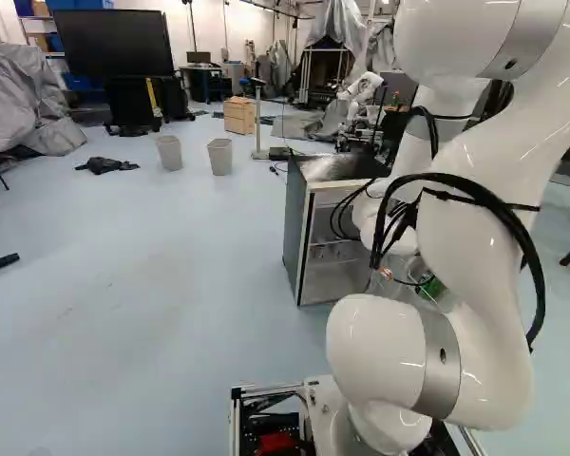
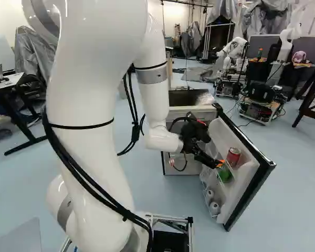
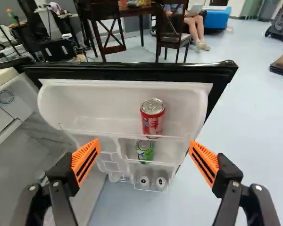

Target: Grab a drink from the fridge

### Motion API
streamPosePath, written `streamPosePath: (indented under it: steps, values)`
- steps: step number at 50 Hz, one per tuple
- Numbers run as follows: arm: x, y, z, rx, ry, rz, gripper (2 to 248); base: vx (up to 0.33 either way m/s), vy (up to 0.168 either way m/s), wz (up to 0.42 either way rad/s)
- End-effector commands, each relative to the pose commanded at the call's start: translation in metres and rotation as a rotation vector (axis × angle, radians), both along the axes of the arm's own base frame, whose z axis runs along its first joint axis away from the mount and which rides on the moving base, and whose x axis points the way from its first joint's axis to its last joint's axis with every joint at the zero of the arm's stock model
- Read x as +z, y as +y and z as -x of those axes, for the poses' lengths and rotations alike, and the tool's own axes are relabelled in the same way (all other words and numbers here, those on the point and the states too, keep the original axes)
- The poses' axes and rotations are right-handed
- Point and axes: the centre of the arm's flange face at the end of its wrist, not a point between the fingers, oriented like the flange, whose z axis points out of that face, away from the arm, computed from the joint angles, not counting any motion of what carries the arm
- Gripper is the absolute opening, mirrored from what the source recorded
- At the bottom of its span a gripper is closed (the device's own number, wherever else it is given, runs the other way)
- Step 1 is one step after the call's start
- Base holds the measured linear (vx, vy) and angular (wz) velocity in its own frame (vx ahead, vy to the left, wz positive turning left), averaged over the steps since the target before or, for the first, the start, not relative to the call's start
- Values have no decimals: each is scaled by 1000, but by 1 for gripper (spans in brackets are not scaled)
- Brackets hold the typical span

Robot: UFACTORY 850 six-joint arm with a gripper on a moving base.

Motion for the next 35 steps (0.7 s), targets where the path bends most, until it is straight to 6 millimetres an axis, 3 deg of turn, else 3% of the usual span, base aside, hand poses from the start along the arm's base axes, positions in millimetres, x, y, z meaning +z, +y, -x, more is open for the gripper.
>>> streamPosePath:
  steps: [18, 35]
  values:
    - [-11, -16, -27, -33, 2, -97, 247, 0, 0, 0]
    - [-14, -41, -35, -78, -15, -95, 247, 0, 0, 0]
